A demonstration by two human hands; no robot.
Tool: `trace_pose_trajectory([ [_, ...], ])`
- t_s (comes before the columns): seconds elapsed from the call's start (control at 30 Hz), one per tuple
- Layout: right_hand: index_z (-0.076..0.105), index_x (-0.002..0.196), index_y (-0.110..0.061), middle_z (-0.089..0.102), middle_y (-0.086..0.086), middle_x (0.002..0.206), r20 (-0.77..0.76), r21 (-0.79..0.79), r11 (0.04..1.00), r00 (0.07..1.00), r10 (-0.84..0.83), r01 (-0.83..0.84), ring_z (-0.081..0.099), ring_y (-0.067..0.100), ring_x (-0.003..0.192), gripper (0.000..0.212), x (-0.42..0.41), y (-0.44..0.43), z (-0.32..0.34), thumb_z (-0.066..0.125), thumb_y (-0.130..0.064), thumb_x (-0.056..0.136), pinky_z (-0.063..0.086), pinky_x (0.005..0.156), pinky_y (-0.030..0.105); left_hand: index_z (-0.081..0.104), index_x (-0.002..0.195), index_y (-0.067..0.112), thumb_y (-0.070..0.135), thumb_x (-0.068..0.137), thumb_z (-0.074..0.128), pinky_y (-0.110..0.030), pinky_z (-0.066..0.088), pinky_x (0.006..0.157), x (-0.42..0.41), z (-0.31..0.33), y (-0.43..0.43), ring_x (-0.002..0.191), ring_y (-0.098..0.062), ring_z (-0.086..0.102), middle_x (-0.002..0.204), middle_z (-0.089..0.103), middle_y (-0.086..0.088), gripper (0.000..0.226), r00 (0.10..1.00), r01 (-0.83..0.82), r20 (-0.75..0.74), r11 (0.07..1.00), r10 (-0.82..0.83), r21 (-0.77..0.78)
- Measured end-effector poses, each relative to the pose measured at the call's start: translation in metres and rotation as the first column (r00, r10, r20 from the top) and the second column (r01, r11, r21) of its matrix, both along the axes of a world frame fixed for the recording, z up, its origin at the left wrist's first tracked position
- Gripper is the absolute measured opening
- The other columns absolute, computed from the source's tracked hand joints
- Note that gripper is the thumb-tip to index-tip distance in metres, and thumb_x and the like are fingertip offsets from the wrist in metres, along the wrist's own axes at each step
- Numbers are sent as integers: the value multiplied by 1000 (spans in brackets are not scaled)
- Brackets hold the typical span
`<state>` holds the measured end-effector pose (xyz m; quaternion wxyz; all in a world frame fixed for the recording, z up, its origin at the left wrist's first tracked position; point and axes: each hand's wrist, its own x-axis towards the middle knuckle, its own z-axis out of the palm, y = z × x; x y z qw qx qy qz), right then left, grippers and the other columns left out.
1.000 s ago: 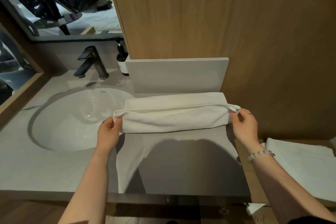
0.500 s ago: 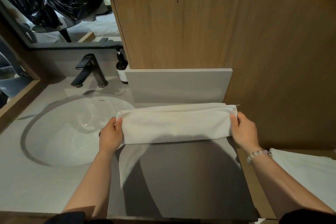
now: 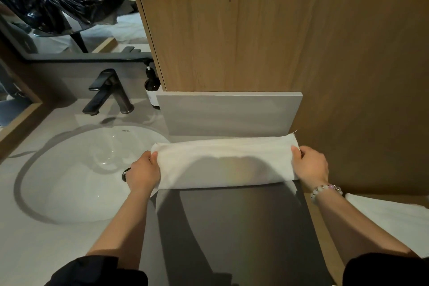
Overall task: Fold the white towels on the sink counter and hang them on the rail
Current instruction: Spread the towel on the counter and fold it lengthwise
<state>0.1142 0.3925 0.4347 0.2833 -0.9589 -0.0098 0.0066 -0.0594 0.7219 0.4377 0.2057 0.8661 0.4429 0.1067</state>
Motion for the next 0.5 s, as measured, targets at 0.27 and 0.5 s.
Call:
trace_pose_trajectory([
  [0.27,60,80,-12,65,14,86,-51,-51,998,998,-41,39,56,30,79,38,11,7,-4,38,-37,99,46,72,34,55,104,4,31,102,25,-36,35,72,13,-6,6,99,-39,54,105,61,-22,40,992,-13,-124,1000,13,2],
  [0.5,55,84,-13,65,15,90,-23,-97,993,997,-69,67,58,33,83,33,7,11,-9,39,-39,97,44,71,34,54,103,6,27,101,24,-39,34,86,11,-11,3,100,-36,55,105,63,-19,37,981,-22,-194,999,28,36],
])
